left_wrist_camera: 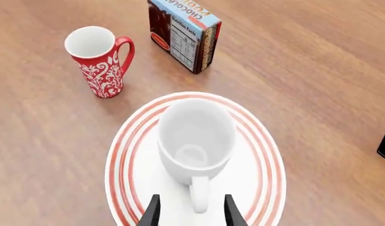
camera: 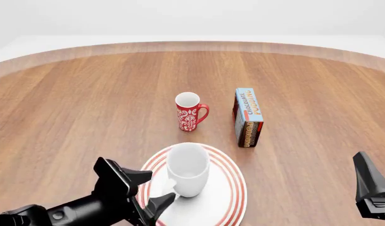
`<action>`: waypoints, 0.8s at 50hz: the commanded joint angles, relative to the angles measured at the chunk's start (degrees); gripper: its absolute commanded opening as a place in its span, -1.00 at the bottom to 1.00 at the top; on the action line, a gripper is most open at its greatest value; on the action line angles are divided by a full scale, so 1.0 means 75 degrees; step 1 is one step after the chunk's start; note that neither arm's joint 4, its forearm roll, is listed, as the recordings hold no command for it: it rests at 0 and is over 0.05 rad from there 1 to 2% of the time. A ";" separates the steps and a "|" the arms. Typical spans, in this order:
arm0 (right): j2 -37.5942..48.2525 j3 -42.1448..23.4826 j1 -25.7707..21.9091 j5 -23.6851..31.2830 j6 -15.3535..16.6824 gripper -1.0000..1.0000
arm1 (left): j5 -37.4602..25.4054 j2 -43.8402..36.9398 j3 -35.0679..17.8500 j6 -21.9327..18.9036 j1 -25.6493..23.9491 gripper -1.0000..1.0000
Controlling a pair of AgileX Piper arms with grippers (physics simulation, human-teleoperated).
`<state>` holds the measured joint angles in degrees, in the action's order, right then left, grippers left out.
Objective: Pick up the white mug and put it on the plate, and put the chocolate pudding to the right of the plate.
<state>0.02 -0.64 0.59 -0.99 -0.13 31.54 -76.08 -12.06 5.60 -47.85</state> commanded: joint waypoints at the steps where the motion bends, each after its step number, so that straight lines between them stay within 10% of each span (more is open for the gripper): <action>1: 0.0000 0.0000 0.0003 0.0001 -0.0002 1.00 | -0.0455 0.0983 0.0112 -0.0077 0.0154 1.00; 19: 0.0000 0.0000 0.0003 0.0001 -0.0001 1.00 | -0.1554 0.2733 0.0084 -0.0257 0.0490 1.00; 40: 0.0000 0.0000 0.0003 0.0000 -0.0002 1.00 | -0.3278 0.6039 0.0298 -0.0556 0.2642 1.00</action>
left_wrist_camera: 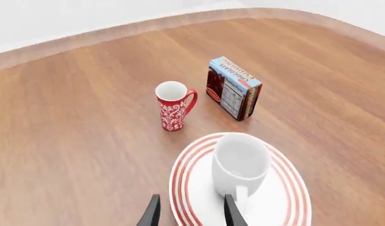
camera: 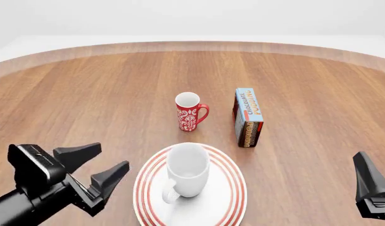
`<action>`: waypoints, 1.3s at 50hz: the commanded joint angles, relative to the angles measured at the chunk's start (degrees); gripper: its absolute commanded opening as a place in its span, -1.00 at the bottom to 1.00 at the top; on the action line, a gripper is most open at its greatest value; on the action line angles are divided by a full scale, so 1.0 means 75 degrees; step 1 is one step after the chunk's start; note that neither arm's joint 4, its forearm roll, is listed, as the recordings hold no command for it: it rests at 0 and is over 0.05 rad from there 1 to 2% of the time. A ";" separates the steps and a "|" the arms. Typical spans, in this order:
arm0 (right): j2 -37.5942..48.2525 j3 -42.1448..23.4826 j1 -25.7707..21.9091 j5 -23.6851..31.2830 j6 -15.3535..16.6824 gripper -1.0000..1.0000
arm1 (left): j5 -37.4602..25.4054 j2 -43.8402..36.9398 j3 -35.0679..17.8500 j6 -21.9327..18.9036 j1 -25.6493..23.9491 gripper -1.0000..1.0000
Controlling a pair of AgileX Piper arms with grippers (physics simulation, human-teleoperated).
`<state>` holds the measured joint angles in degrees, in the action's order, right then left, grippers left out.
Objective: Pick up the white mug and put it on the plate, and put the chocolate pudding to the right of the plate.
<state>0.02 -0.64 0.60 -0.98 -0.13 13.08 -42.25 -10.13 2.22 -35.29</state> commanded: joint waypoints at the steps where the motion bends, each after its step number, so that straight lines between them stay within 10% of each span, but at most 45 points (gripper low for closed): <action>1: 0.0000 0.0000 -0.0005 -0.0005 0.0001 1.00 | -0.0838 0.1640 0.0059 -0.0110 0.1080 1.00; 65: -0.0001 -0.0011 -0.0017 -0.0057 0.0109 1.00 | -0.1213 0.5633 0.1273 -0.0210 0.5105 1.00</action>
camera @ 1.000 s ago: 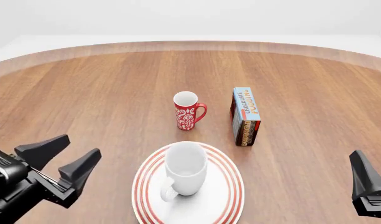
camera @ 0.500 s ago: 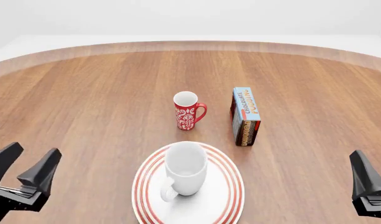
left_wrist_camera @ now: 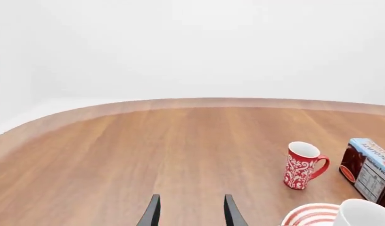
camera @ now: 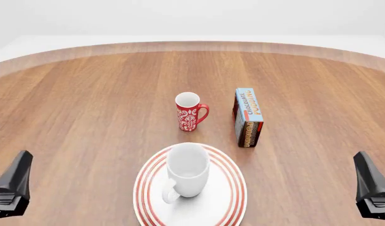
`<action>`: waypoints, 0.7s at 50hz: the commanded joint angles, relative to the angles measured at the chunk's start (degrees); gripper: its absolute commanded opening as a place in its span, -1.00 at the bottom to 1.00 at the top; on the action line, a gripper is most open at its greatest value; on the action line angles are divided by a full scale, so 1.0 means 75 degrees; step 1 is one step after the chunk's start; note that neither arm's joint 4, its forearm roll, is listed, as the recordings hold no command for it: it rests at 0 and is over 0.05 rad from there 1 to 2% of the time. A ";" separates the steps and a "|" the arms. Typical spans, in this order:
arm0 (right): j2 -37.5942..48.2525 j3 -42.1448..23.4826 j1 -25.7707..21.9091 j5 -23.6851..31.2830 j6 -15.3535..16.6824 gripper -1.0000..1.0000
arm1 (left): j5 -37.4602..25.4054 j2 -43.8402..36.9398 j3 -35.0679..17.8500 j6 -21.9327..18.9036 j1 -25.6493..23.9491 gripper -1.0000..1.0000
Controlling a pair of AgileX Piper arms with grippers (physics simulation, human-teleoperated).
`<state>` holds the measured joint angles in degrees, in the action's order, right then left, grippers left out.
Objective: Pick up the white mug and put it on the plate, and put the chocolate pudding to the right of the plate.
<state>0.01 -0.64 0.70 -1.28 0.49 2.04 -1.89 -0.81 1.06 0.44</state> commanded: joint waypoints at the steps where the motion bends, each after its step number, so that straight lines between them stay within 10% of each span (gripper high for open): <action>1: 0.0000 -0.0011 -0.0031 -0.0017 0.0027 1.00 | 0.0260 0.0251 0.0031 -0.0055 0.0341 1.00; 35: 0.0011 -0.0276 -0.0131 0.0258 0.0599 1.00 | 0.0539 0.0252 0.0041 0.0328 0.0570 1.00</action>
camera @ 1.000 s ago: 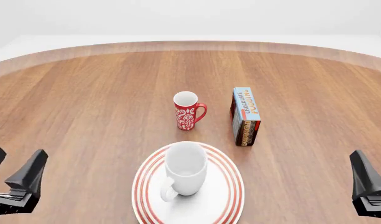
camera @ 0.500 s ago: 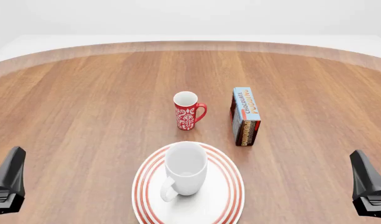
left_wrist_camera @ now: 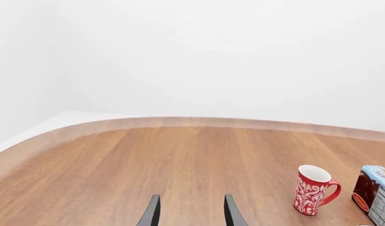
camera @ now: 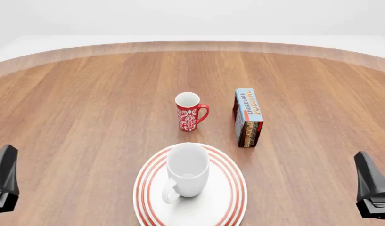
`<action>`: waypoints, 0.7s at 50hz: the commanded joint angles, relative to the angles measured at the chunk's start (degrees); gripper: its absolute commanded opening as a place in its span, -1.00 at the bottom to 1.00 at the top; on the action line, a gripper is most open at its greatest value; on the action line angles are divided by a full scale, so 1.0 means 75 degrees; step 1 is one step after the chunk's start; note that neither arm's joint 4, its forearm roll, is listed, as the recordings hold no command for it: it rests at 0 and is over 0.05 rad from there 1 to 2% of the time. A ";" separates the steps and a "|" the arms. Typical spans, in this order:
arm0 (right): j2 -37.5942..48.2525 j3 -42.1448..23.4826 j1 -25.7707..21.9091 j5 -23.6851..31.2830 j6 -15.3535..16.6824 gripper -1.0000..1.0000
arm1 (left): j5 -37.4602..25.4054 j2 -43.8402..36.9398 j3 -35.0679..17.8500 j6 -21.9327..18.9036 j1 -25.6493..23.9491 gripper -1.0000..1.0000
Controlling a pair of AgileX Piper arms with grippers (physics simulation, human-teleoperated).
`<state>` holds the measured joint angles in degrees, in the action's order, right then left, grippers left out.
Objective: Pick up the white mug and put it on the plate, and put the chocolate pudding to the right of the plate.
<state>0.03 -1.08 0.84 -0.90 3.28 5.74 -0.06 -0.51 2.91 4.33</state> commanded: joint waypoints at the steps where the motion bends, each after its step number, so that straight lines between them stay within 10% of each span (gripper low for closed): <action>1: 0.0012 -0.0282 -0.0260 0.0234 0.0264 1.00 | 0.0044 0.0007 0.0001 0.0082 0.0046 1.00; 35: 0.2979 -0.1246 -0.1611 -0.1803 0.0964 1.00 | 0.0080 0.0007 -0.0014 0.0199 0.0014 1.00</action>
<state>14.65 -8.38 -8.78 -9.32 9.60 6.36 -0.01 -0.53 4.13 4.56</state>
